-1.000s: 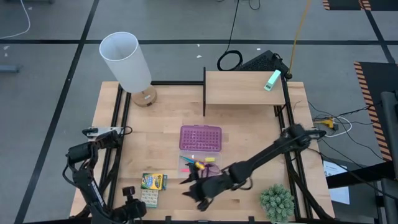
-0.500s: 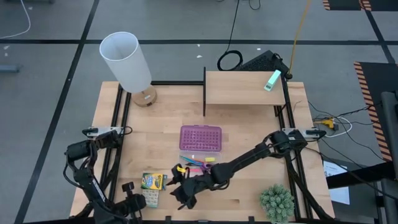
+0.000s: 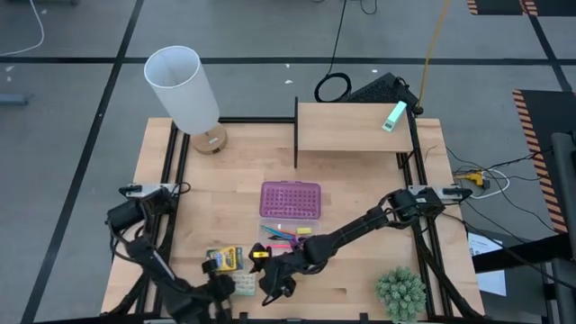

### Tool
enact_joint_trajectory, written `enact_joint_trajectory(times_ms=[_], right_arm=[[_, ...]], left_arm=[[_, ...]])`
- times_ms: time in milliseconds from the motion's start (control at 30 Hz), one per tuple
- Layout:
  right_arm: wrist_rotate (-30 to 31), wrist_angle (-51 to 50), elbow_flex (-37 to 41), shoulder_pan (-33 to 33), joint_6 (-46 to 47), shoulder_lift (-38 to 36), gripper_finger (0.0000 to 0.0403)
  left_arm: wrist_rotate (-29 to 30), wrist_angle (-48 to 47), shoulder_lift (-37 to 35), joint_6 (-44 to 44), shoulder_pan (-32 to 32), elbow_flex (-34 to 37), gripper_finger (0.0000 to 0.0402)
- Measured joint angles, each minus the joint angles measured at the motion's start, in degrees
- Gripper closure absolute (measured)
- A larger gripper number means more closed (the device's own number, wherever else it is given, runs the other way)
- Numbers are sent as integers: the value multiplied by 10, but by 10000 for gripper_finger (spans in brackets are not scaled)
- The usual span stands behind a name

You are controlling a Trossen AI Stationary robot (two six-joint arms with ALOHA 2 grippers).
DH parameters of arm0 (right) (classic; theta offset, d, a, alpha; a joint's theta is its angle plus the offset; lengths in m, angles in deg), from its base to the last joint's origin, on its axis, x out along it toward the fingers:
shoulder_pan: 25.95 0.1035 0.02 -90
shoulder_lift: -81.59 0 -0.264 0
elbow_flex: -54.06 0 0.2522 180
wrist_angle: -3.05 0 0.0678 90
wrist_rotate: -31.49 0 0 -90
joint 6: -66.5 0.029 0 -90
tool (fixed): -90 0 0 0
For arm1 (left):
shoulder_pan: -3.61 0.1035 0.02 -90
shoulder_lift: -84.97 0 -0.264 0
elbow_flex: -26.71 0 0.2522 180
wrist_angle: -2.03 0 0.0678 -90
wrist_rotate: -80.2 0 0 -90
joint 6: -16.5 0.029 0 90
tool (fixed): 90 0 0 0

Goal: Pack school essentials
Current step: Put the green sticky notes into the violet plastic pencil case

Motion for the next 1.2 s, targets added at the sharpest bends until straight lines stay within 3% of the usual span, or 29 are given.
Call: enact_joint_trajectory(times_ms=[300, 600, 767, 967, 1200], right_arm=[[8, 19, 71, 0, -38, 1, 216], [36, 28, 100, 0, -47, -1, 216], [54, 35, 101, 9, -60, -1, 216], [59, 55, 102, 13, -79, 0, 216], [44, 81, 103, 13, -155, 1, 216]], left_arm=[[-35, 4, 0, 126, 79, 0, 392], [-76, -7, -45, 222, 107, 5, 391], [-44, -27, -94, 238, 115, 2, 398], [-27, -4, -84, 275, 133, 1, 396], [-74, 18, -34, 273, 146, 2, 393]])
